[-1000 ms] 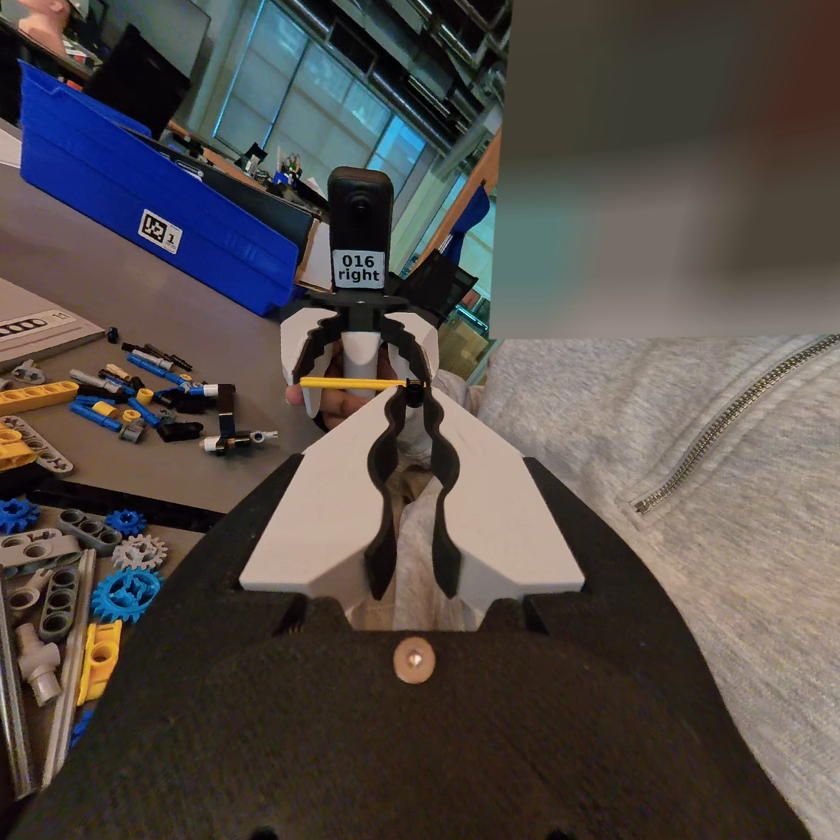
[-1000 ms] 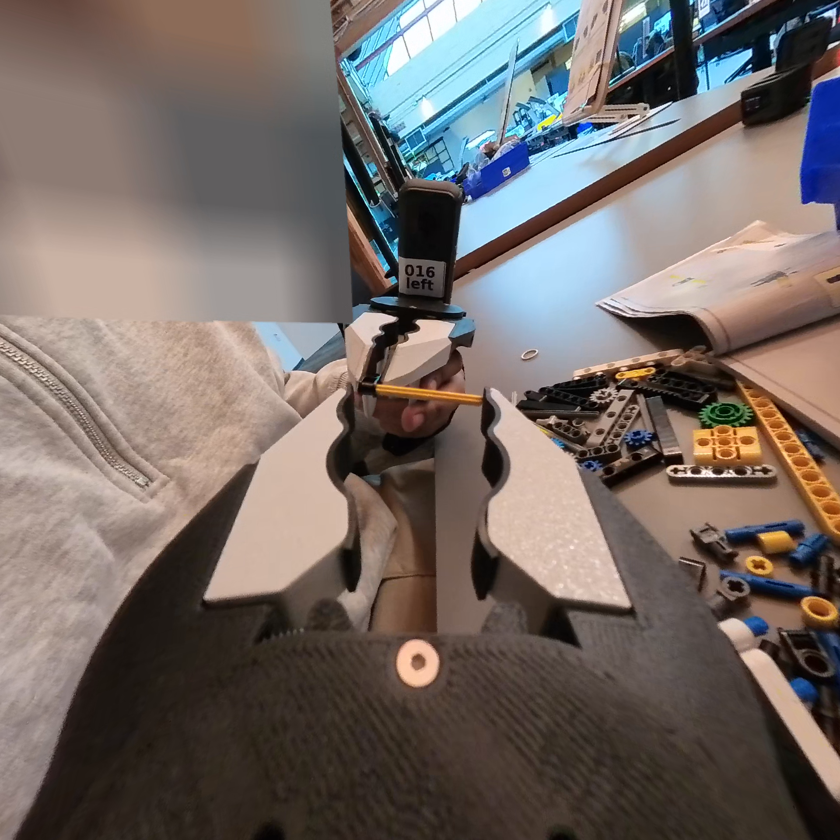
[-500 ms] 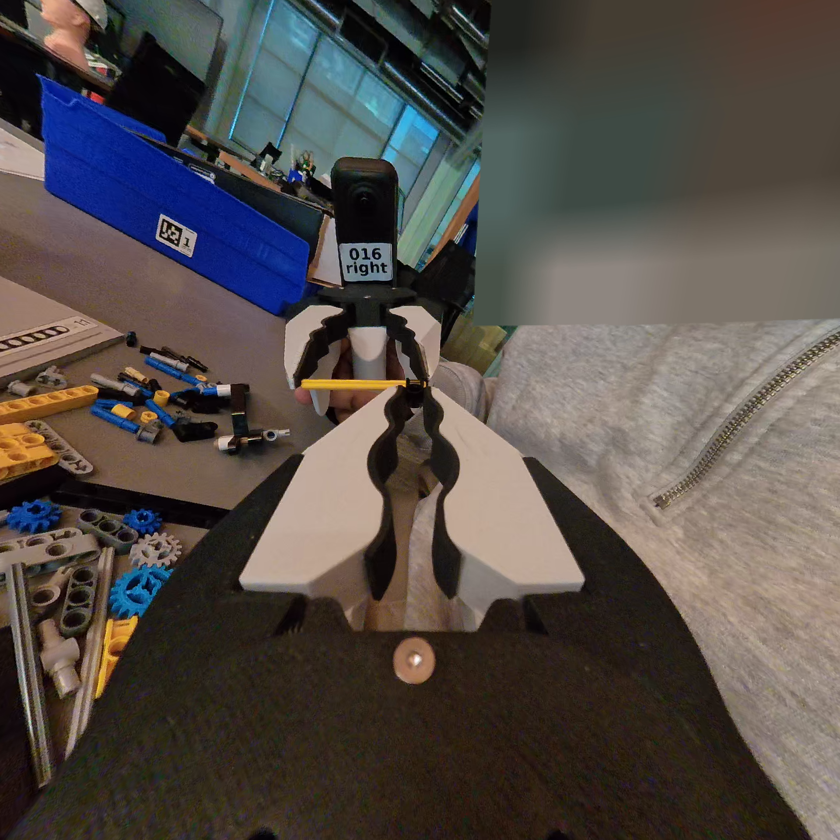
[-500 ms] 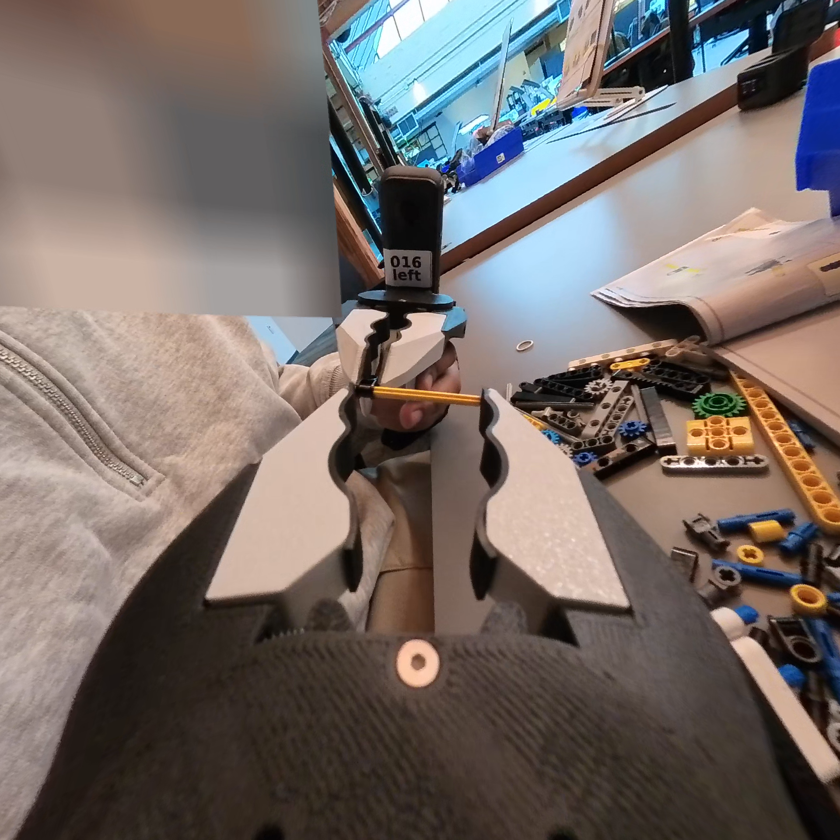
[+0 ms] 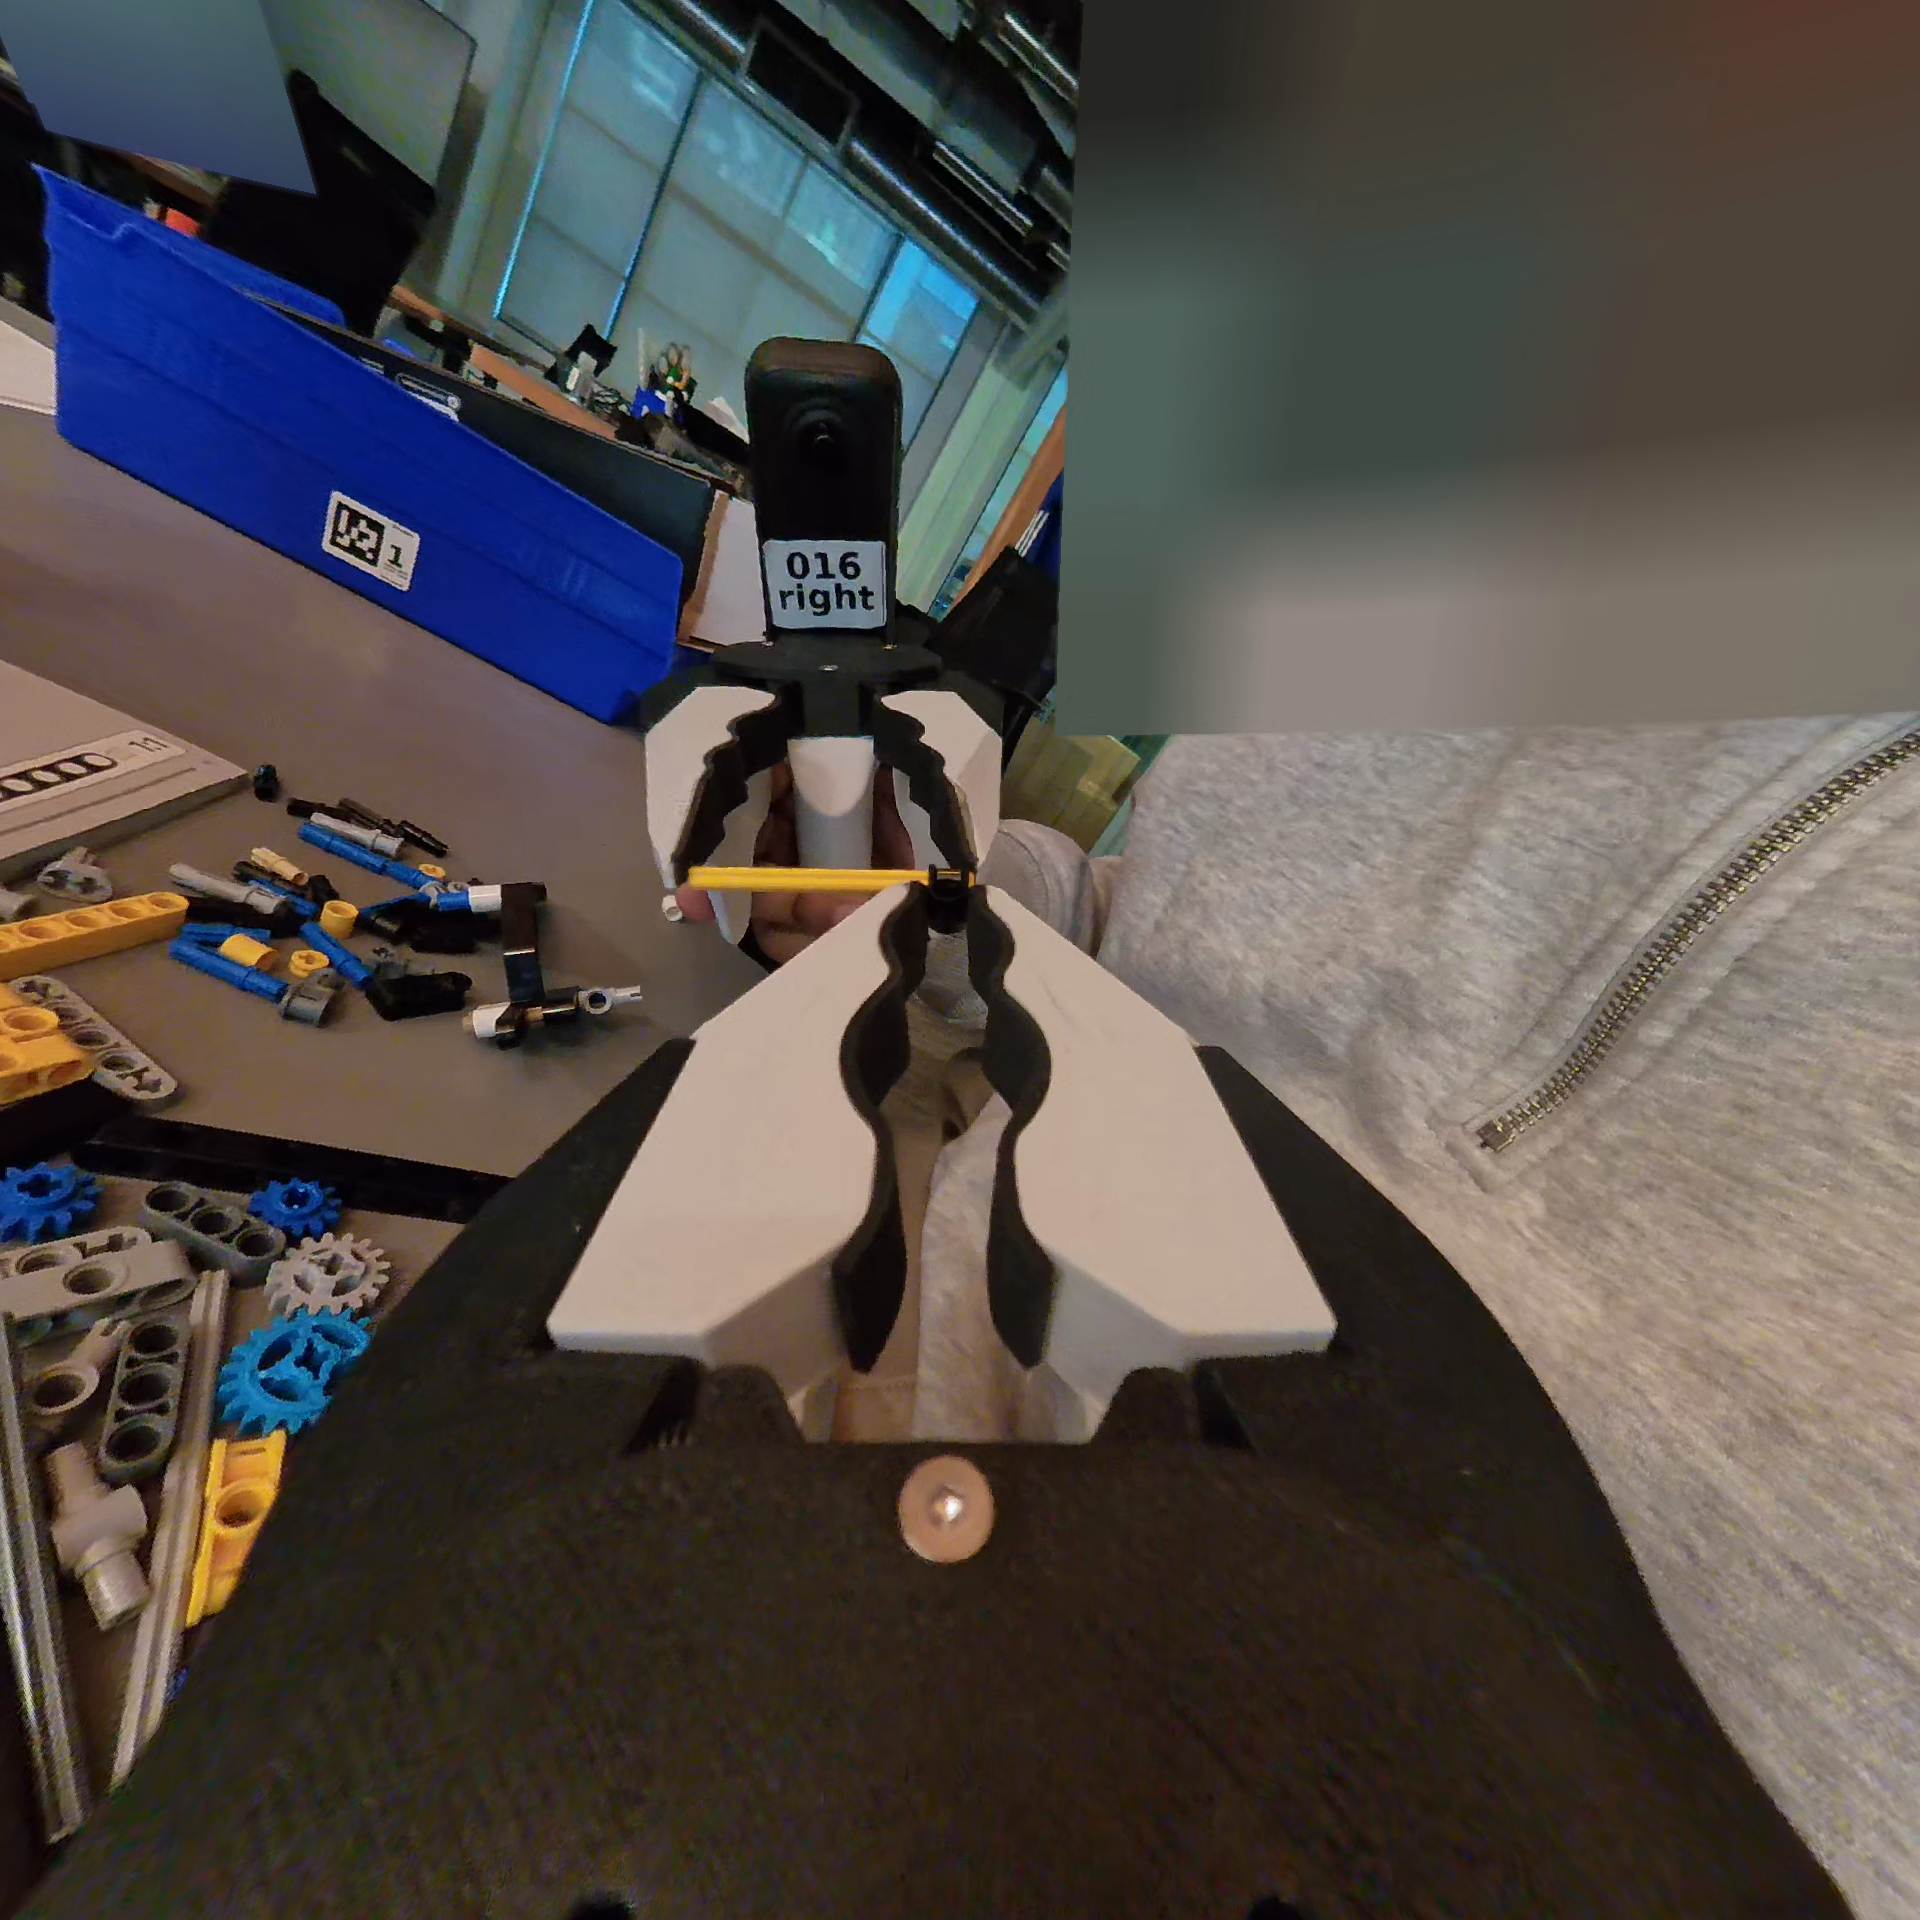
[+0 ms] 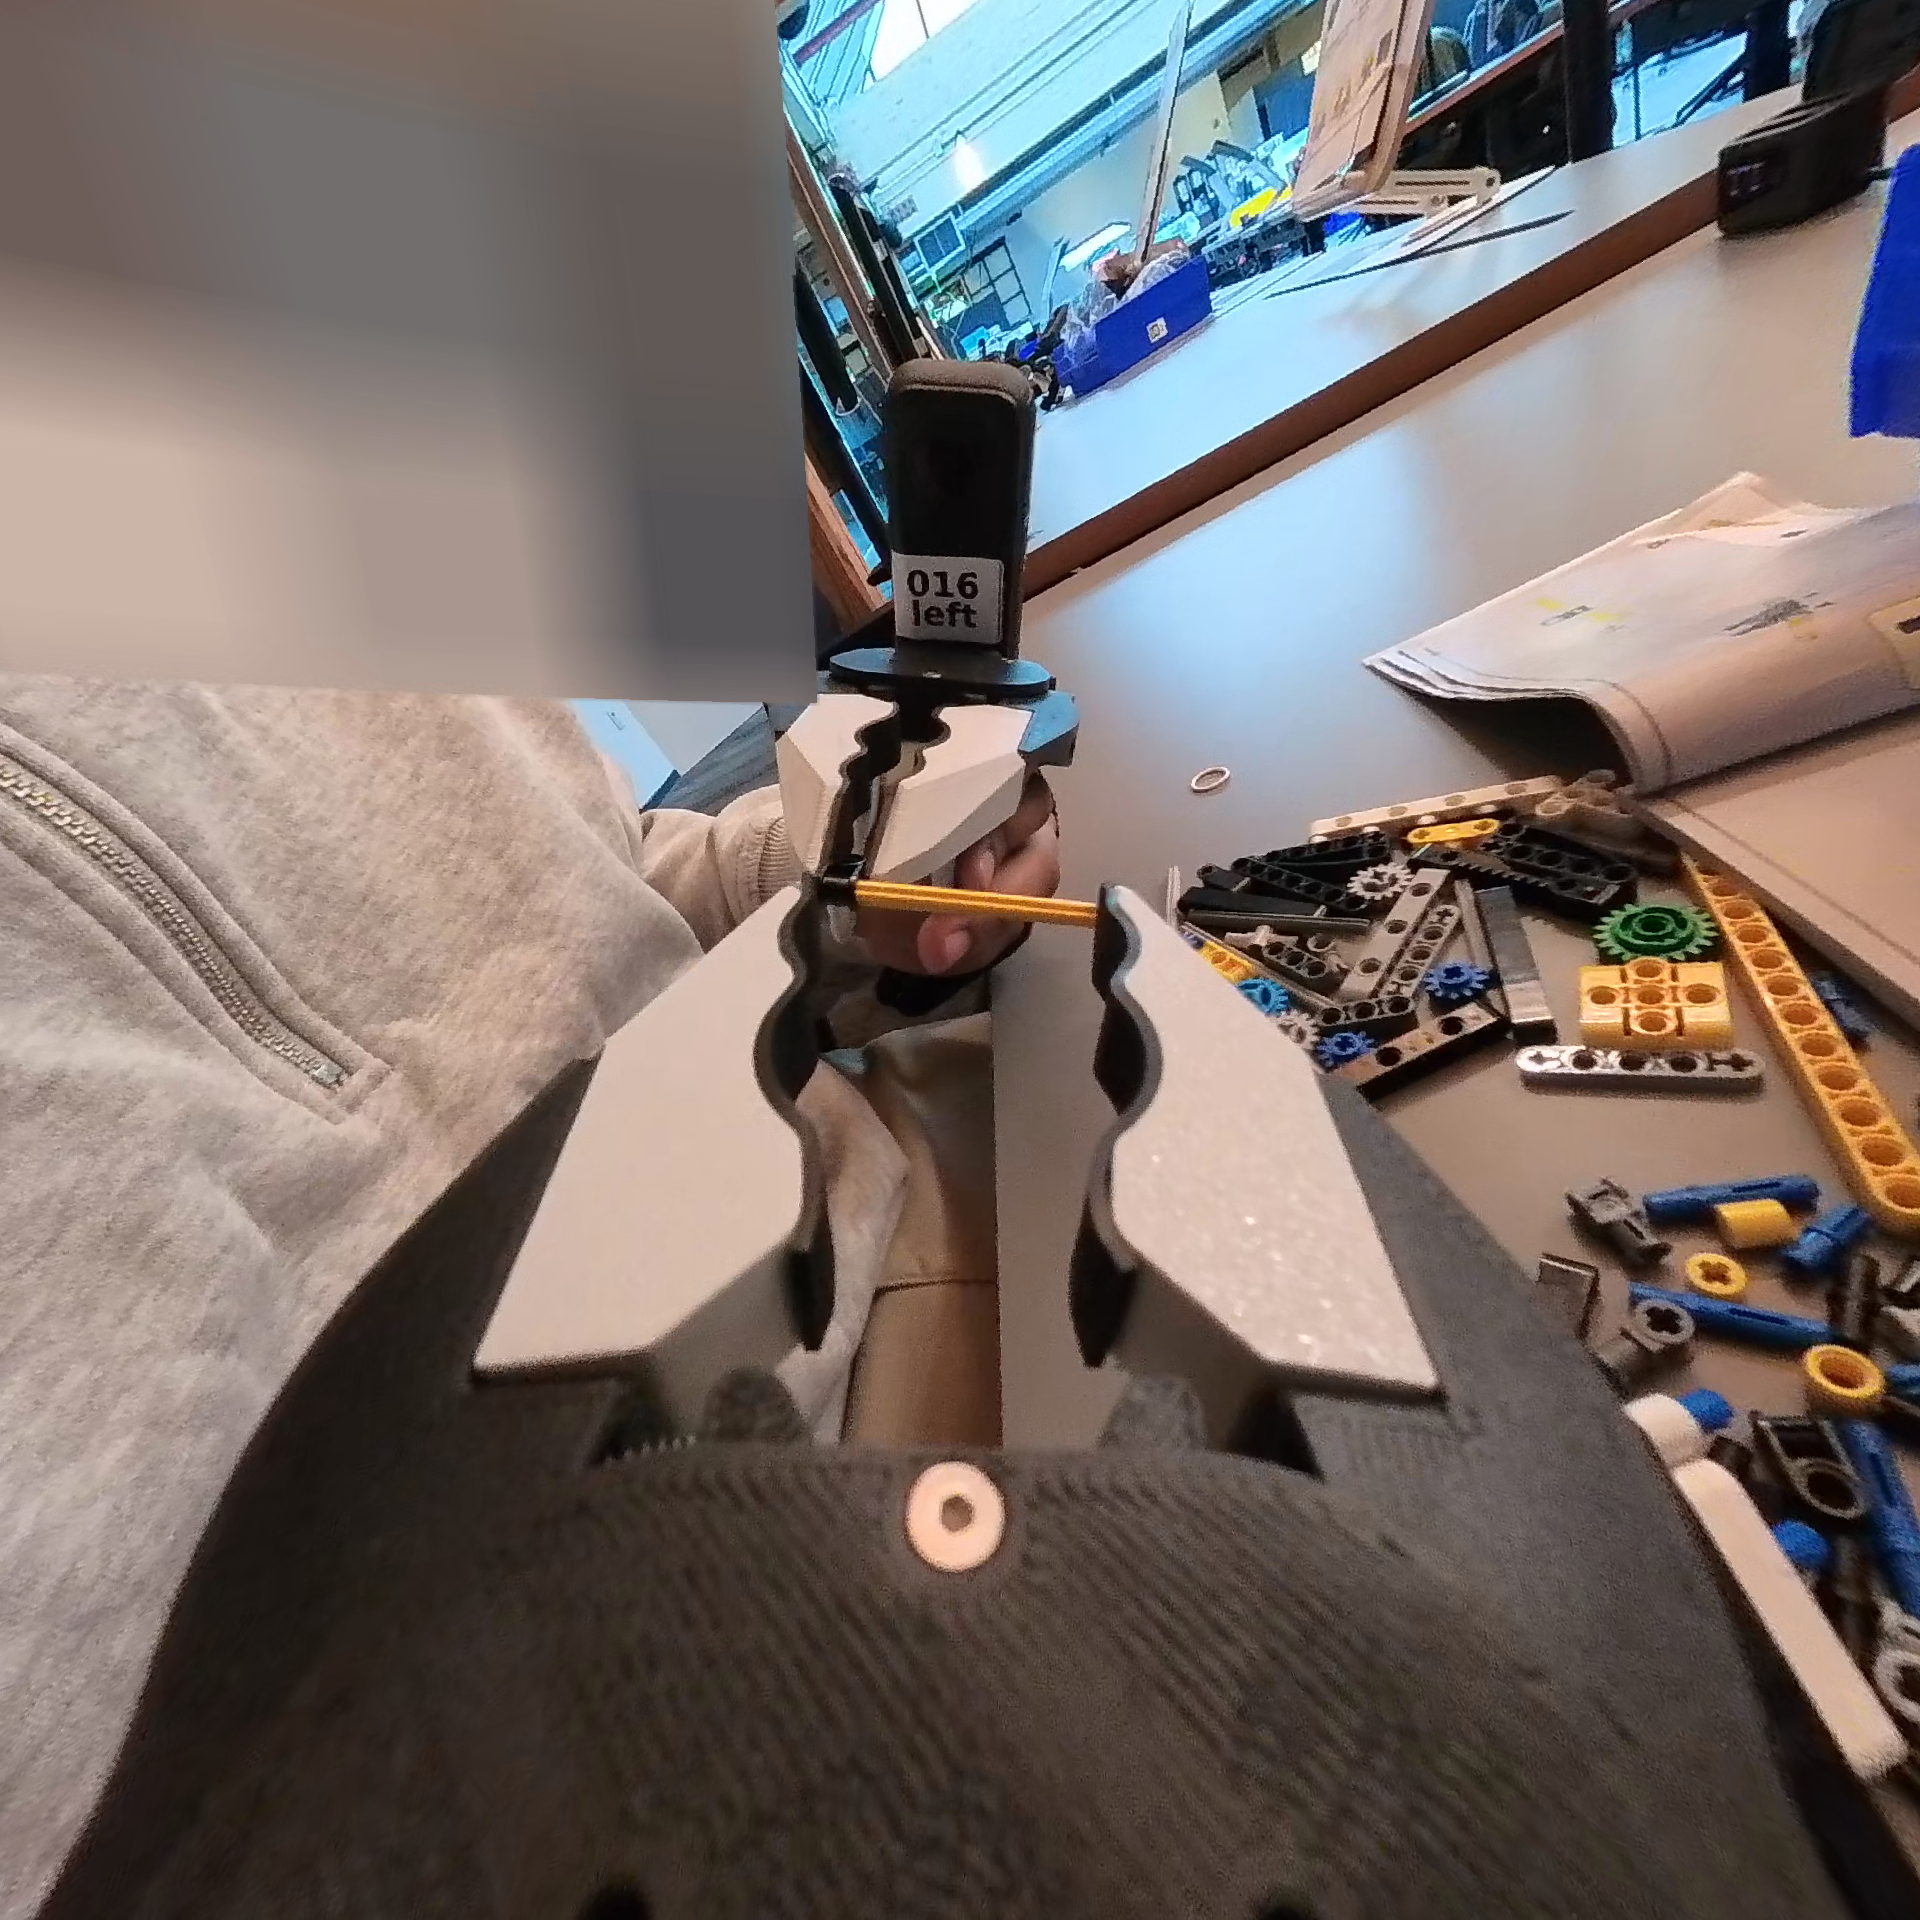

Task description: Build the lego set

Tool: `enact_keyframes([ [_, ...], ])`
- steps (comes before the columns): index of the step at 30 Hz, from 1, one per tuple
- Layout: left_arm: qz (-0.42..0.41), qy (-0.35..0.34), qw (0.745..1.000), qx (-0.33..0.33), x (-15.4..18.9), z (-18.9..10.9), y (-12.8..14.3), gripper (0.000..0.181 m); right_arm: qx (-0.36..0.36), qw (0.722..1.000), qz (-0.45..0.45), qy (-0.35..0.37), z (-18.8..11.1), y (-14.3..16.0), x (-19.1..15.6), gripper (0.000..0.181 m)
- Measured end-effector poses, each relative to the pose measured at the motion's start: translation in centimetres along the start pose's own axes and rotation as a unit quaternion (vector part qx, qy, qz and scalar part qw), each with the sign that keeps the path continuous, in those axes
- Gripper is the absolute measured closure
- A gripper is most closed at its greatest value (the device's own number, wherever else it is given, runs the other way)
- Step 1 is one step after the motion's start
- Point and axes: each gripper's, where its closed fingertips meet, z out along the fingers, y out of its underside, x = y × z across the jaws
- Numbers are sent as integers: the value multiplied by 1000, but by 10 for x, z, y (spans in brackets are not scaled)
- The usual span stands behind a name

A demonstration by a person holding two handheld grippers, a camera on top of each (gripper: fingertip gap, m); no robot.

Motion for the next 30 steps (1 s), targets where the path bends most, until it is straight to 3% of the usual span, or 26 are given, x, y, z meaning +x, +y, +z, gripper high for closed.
enact_keyframes([
  [6,-2,-19,1000,-3,-6,0,1,178,-8,1000,-14,-7,-1,1,-4,132],
  [7,12,-30,999,-8,-11,-1,3,177,7,1000,-23,-5,0,-2,-7,162],
  [13,5,-18,1000,-3,-4,-3,-1,177,1,999,-55,3,1,-4,-13,160],
  [20,8,-39,999,11,-12,-6,-5,177,29,998,-35,39,-7,-10,7,112],
  [24,23,-91,995,25,-27,-11,-11,177,36,999,-29,25,-1,-9,2,94],
  [30,57,-128,990,8,-33,-9,-6,177,37,998,-39,43,5,-5,4,101],
])
